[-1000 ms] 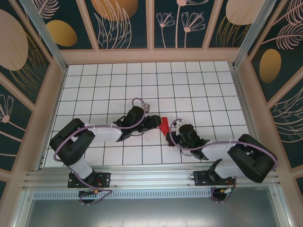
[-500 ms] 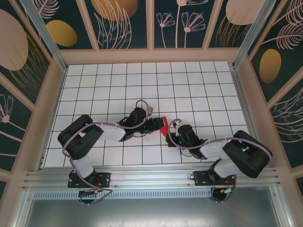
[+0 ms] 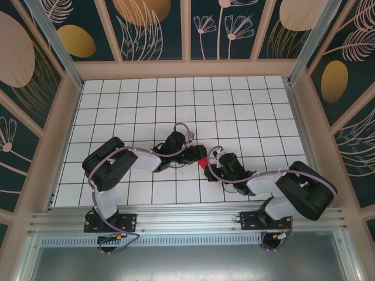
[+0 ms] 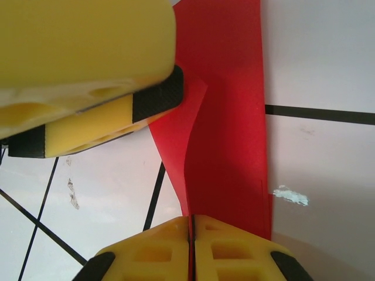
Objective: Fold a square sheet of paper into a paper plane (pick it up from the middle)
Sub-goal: Fold the wing for the fifth time at the center of the table.
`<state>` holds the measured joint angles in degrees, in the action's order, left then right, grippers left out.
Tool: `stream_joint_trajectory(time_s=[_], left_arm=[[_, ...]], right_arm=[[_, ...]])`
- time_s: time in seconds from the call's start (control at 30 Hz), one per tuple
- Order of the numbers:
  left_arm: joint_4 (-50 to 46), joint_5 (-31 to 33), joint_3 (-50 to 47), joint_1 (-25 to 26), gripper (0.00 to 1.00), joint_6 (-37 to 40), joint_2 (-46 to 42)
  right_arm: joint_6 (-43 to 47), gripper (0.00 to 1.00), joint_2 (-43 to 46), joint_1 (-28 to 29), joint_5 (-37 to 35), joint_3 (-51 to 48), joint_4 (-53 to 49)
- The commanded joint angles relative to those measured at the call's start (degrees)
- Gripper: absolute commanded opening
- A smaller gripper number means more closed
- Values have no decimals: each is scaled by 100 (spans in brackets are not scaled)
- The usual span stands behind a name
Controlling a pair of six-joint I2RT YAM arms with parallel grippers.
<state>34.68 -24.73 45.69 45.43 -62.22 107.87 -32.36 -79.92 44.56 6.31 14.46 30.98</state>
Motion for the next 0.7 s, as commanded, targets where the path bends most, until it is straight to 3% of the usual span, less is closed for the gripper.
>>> stream_joint_trajectory(time_s=[0.0, 0.2, 0.43, 0.67], left_arm=[[268, -75, 93, 26, 50, 34, 152], [259, -99, 131, 27, 49, 78, 146], [240, -82, 121, 25, 50, 91, -84], [102, 171, -179, 26, 52, 223, -668]], right_arm=[[-82, 13, 106, -39, 115, 193, -554], [1, 17, 341, -61, 231, 403, -1033], [-142, 5, 451, -378, 538, 391, -1234], [-274, 4, 545, -544, 968, 269, -934]])
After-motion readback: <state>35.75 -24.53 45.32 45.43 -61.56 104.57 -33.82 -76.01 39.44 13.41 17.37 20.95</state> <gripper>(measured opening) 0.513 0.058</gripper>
